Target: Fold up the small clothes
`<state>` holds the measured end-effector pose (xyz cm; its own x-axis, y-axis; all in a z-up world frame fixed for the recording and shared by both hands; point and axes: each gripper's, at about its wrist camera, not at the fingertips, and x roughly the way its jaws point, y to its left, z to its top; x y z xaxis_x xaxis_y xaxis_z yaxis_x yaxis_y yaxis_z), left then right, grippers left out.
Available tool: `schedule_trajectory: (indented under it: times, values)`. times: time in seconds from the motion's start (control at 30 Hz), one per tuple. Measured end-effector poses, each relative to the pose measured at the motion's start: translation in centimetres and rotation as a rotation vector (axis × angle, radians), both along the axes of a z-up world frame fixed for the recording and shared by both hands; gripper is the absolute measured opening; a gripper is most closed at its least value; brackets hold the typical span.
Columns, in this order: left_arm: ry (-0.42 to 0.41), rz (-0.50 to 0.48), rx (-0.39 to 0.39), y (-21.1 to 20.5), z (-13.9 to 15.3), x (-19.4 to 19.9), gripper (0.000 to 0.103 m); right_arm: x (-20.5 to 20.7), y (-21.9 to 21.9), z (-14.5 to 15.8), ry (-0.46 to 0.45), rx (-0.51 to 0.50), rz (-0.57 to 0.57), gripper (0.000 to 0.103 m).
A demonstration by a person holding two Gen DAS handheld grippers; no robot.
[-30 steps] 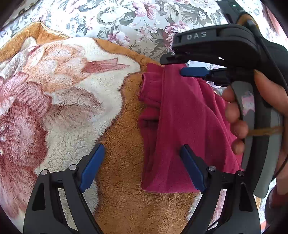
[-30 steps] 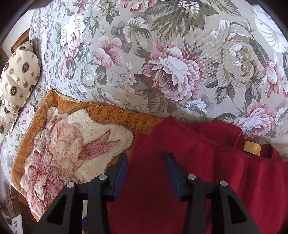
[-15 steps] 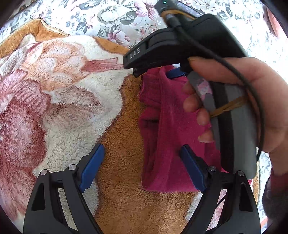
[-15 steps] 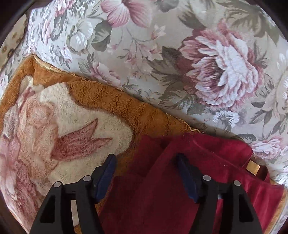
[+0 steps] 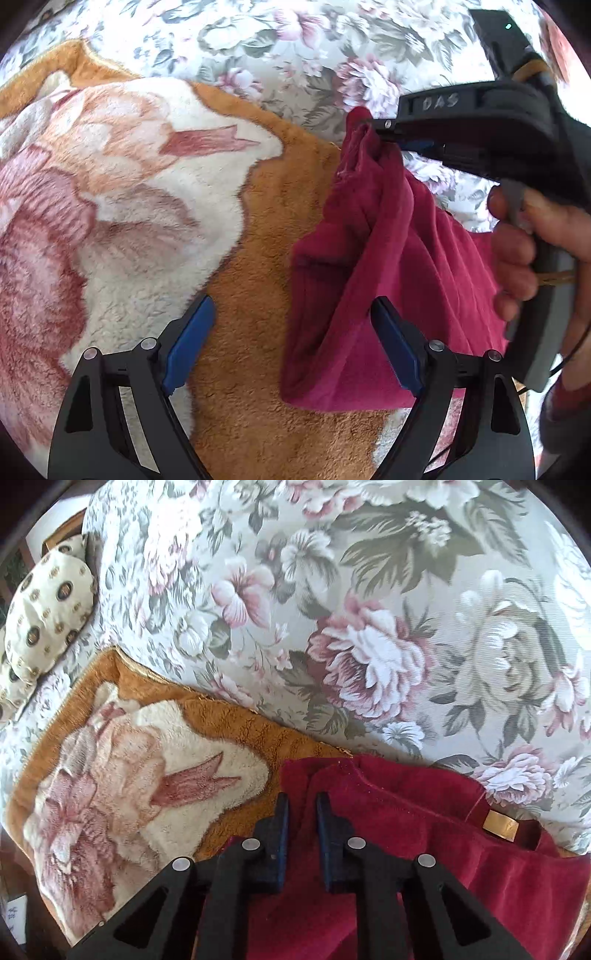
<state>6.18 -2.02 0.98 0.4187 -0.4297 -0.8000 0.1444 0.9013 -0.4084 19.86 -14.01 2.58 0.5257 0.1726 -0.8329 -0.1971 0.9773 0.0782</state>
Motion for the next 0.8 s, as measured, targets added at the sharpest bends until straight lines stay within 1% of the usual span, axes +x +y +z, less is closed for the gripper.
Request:
schedule_trajectory:
  times: [0.07, 0.1, 0.17, 0.23, 0.33, 0.43, 0.47, 0.5, 0.53, 0.57, 0.6, 0.7, 0.73, 0.8]
  values:
    - [-0.023, -0.007, 0.053, -0.9, 0.2, -0.4, 0.088, -0.6, -0.8, 0.8, -0.007, 0.042, 0.005, 0.013]
    - [-0.04, -0.025, 0.061, -1.4, 0.2, -0.5, 0.09, -0.8, -1.2, 1.2, -0.012, 0.047, 0.004, 0.013]
    - [-0.052, -0.056, 0.057, -2.2, 0.1, -0.9, 0.09, -1.1, -1.7, 1.6, -0.021, 0.056, 0.007, 0.013]
    - [-0.074, -0.056, 0.074, -2.6, 0.1, -1.2, 0.09, -1.7, -2.2, 1.7, -0.027, 0.06, 0.005, 0.013]
    - [-0.099, -0.063, 0.075, -3.0, 0.0, -1.4, 0.09, -2.1, -2.6, 1.9, -0.037, 0.062, 0.005, 0.013]
    - [-0.121, -0.078, 0.035, -3.0, -0.1, -1.4, 0.089, -2.7, -3.1, 2.0, -0.047, 0.067, 0.001, 0.013]
    - [-0.126, -0.088, 0.024, -3.3, -0.2, -1.2, 0.078, -2.8, -3.2, 2.1, -0.049, 0.068, 0.001, 0.013]
    - [-0.122, -0.109, 0.017, -3.6, -0.3, -1.2, 0.055, -3.0, -3.3, 2.3, -0.054, 0.069, 0.0, 0.013]
    - [-0.113, -0.127, 0.011, -4.0, -0.4, -0.9, 0.046, -3.3, -3.5, 2.5, -0.058, 0.068, -0.001, 0.013]
    - [-0.111, -0.142, -0.007, -4.2, -0.3, -1.0, 0.032, -3.5, -3.7, 2.8, -0.063, 0.068, -0.001, 0.013]
    - [-0.111, -0.154, -0.028, -4.2, -0.1, -1.1, 0.022, -3.8, -3.8, 3.1, -0.071, 0.066, -0.003, 0.013]
    - [-0.134, -0.192, -0.101, -4.1, 1.9, -1.9, 0.018, -5.0, -5.1, 4.5, -0.1, 0.074, -0.011, 0.013]
    - [-0.152, -0.209, -0.132, -4.1, 3.0, -2.5, 0.018, -5.6, -5.9, 5.1, -0.111, 0.082, -0.015, 0.012]
    - [-0.19, -0.245, -0.162, -4.7, 5.1, -3.6, 0.018, -6.9, -7.9, 6.6, -0.142, 0.094, -0.03, 0.012]
